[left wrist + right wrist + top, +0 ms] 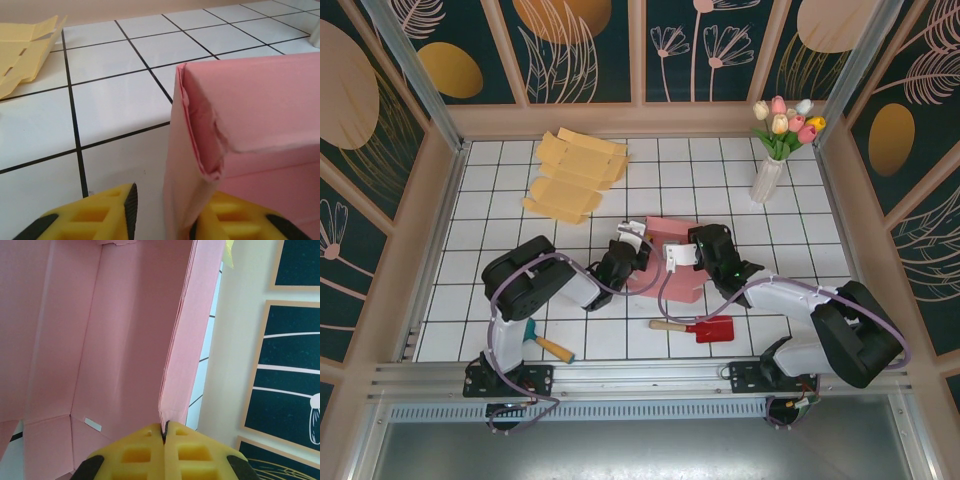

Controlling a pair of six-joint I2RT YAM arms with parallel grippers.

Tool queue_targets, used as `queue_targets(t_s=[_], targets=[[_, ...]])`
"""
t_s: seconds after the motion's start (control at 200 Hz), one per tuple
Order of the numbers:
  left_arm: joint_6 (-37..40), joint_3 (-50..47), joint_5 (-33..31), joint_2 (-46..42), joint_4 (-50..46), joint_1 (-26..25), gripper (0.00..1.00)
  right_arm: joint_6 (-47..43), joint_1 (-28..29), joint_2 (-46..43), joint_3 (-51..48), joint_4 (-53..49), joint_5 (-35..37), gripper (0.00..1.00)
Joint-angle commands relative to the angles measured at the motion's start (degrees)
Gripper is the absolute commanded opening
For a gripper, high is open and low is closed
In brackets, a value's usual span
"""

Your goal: Fold the paper box

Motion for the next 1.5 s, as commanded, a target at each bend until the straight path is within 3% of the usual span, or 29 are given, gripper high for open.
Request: queue_targets(t_s=[0.0, 0.32, 0.495, 0.565, 0.661, 0.761, 0.896, 0.986, 1.181, 1.291, 1.496], targets=[[-0.28, -0.80, 3.07, -2.56, 3.11, 0.39, 0.39, 1.22, 0.09, 0.50, 0.28, -4.34, -0.06, 0.00], [1.26, 6.15, -1.81, 0.09, -0.89, 0.34, 0.35, 1.13, 0.45, 0.64, 0.27, -4.34, -0.46, 0.00], [0.74, 8.80, -5.29, 2.37, -1.70, 0.25, 0.22, 1.30, 0.54, 0.76, 0.41, -4.33, -0.61, 0.00], [0.87, 10.16, -10.03, 3.53, -3.40, -0.09, 0.09, 1.39, 0.50, 0.81, 0.54, -4.25, -0.25, 0.00], [1.32, 11.02, -19.30, 4.69, -4.27, -0.59, 0.00, 1.54, 0.53, 0.72, 0.58, -4.34, 0.00, 0.00], [0.43, 12.41, -29.12, 5.76, -7.32, -0.65, 0.00, 1.70, 0.54, 0.81, 0.72, -4.25, 0.02, 0.00], [-0.05, 14.02, -33.85, 6.74, -10.67, -0.63, 0.00, 2.26, 0.54, 0.96, 0.89, -4.16, -0.07, 0.00], [0.59, 13.34, -29.71, 6.57, -9.81, -0.65, 0.00, 2.62, 0.52, 0.98, 1.07, -4.25, -0.12, 0.00], [1.19, 10.48, -15.53, 5.86, -5.16, -0.60, 0.22, 3.12, 0.53, 1.07, 1.07, -4.46, -0.36, 0.00], [0.57, 9.00, -13.37, 6.08, -2.81, -0.62, 0.29, 3.10, 0.53, 1.11, 1.07, -4.51, -0.36, 0.00], [-0.16, 10.75, -14.53, 8.87, -3.34, -0.64, 0.30, 3.15, 0.58, 1.33, 1.07, -4.43, -0.50, 0.00]])
